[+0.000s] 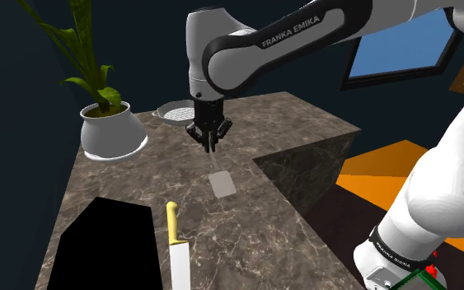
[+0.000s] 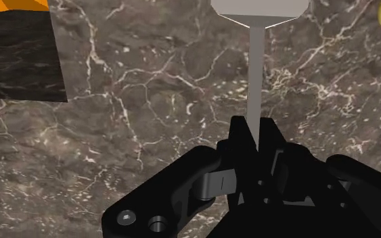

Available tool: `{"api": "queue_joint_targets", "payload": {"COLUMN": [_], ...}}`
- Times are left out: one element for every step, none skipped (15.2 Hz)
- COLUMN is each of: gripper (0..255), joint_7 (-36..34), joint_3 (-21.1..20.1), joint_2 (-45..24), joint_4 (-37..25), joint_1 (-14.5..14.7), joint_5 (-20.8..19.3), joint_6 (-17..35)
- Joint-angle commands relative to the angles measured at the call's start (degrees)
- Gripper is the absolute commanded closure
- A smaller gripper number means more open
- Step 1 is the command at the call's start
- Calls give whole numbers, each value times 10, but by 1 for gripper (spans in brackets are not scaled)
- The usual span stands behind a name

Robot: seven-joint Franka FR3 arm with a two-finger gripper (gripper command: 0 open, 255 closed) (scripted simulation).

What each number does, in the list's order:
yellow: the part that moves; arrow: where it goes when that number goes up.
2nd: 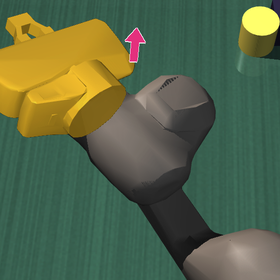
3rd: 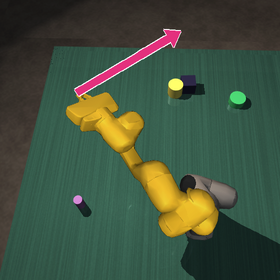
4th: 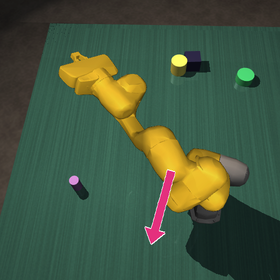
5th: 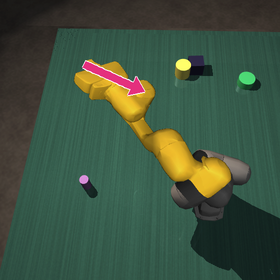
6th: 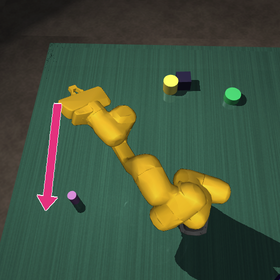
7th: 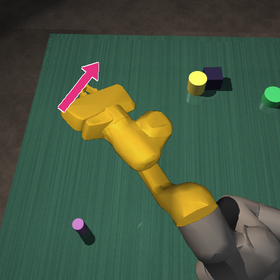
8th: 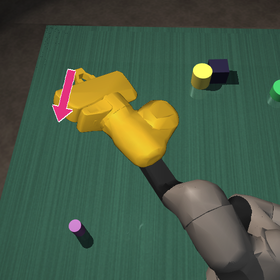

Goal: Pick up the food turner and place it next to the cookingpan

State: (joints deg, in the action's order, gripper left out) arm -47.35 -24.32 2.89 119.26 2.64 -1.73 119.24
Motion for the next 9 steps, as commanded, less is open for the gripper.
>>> {"api": "queue_joint_targets", "payload": {"gripper": [255, 255, 255, 255, 255, 255, 255, 255, 255], "joint_7": [22, 32, 42, 51, 61, 70, 80, 89, 98], "joint_3": [12, 18, 24, 29, 34, 40, 45, 50, 54], "joint_2": [-17, -26, -36, -46, -56, -67, -78, -90, -102], "joint_4": [-21, -31, -42, -53, -65, -78, -92, -106, -121], "joint_1": [-12, -18, -23, -29, -34, -40, -45, -50, -55], "joint_5": [-7, -11, -14, -18, -21, -24, -27, -31, -34], "joint_6": [-4, -6, -7, -9, -11, -13, -16, -18, -22]}}
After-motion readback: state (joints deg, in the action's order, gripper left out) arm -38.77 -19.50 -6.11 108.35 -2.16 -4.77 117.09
